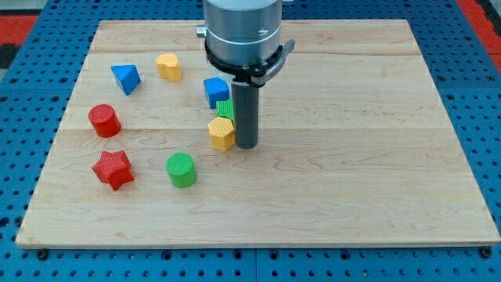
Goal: Move the green star in between the blue cube and yellow hexagon
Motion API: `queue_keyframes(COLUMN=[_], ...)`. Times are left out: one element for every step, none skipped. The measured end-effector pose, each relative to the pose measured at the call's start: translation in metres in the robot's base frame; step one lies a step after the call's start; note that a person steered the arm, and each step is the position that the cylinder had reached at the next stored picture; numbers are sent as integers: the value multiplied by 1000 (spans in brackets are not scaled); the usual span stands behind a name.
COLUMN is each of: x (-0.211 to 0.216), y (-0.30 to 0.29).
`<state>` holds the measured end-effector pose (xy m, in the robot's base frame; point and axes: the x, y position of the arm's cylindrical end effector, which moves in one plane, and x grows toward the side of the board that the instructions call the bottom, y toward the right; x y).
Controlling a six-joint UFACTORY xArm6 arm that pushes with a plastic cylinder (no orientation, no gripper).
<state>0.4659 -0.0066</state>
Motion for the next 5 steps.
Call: queue_keyframes(x=[-15,-23,-32,-35,-36], y=[47,-1,-24,-23,3])
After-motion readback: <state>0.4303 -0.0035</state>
